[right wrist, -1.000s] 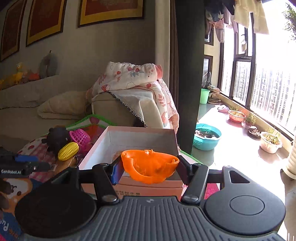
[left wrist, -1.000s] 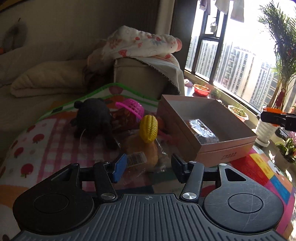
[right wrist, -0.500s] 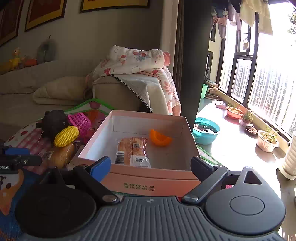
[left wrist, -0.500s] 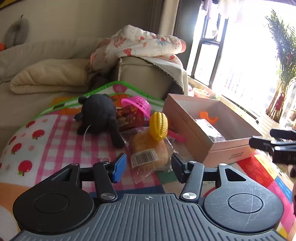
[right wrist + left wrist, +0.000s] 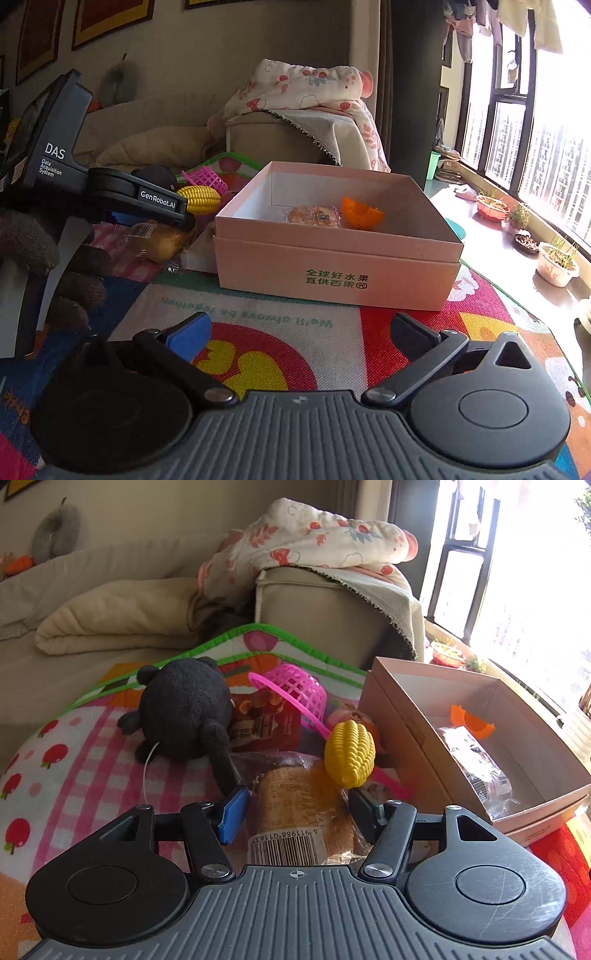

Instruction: Organize objects

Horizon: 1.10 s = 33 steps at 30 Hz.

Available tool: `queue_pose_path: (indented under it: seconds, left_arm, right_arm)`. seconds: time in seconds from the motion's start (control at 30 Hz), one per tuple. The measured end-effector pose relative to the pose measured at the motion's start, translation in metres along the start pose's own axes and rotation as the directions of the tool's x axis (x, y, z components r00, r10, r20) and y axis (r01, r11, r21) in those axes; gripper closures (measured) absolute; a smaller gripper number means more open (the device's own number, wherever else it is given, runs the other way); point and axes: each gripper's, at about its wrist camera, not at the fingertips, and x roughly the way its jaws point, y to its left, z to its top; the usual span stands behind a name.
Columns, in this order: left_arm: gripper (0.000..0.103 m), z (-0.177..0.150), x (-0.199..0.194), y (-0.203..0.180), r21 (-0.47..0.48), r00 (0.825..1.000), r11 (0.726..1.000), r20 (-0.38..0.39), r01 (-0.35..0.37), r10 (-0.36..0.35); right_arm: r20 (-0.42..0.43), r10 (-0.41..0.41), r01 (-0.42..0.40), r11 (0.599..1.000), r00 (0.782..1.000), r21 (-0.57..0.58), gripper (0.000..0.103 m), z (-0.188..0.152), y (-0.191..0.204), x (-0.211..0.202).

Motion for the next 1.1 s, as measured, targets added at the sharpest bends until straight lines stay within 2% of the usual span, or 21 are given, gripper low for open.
queue_pose_path:
  seconds: [0.1, 0.17, 0.2, 0.4, 0.53, 0.67, 0.8, 0.9, 1.0, 1.1]
  left_arm:
    - [0.038, -0.006, -0.001, 0.005, 0.009, 0.999, 1.0, 0.026, 0.028, -0.028]
    - [0.045, -0.01, -0.009, 0.012, -0.001, 0.998, 0.998, 0.032, 0.058, -0.058]
    - [0.045, -0.012, -0.014, 0.015, -0.013, 0.997, 0.998, 0.029, 0.067, -0.066]
    - [0.047, -0.038, -0.06, 0.051, -0.012, 0.998, 0.998, 0.004, 0.059, -0.059]
    - [0.047, -0.051, -0.083, 0.08, -0.001, 1.0, 1.0, 0.016, 0.002, -0.002]
    - [0.046, -0.055, -0.082, 0.098, -0.076, 0.998, 0.996, 0.054, 0.039, -0.035]
    - [0.046, -0.063, -0.082, 0.097, -0.078, 0.994, 0.996, 0.106, 0.039, -0.031]
    - [0.046, -0.065, -0.082, 0.106, -0.124, 0.992, 0.989, 0.113, 0.076, -0.062]
    - [0.045, -0.067, -0.082, 0.116, -0.182, 0.988, 0.976, 0.117, 0.117, -0.097]
    - [0.045, -0.067, -0.082, 0.117, -0.19, 0.988, 0.974, 0.119, 0.122, -0.101]
  right_arm:
    - [-0.013, 0.004, -0.004, 1.0, 1.0, -0.003, 0.0, 0.001, 0.0, 0.003]
    - [-0.03, 0.005, -0.005, 1.0, 1.0, -0.011, 0.0, 0.001, 0.001, 0.006]
    - [-0.035, 0.002, -0.003, 1.0, 0.999, -0.014, 0.0, 0.002, 0.002, 0.007]
    - [-0.03, -0.007, 0.005, 0.998, 1.0, -0.066, 0.0, 0.008, 0.014, 0.007]
    - [0.014, 0.074, -0.072, 0.991, 0.997, -0.11, 0.0, 0.039, 0.034, 0.003]
    - [0.01, 0.187, -0.185, 0.976, 0.982, -0.111, 0.0, 0.084, 0.064, 0.017]
    - [-0.022, 0.24, -0.24, 0.958, 0.971, -0.154, 0.0, 0.125, 0.113, 0.053]
    - [-0.094, 0.253, -0.264, 0.956, 0.963, -0.129, 0.0, 0.151, 0.144, 0.097]
    - [-0.142, 0.226, -0.245, 0.96, 0.964, -0.136, 0.0, 0.165, 0.172, 0.142]
    - [-0.201, 0.179, -0.215, 0.962, 0.963, -0.17, 0.0, 0.17, 0.197, 0.183]
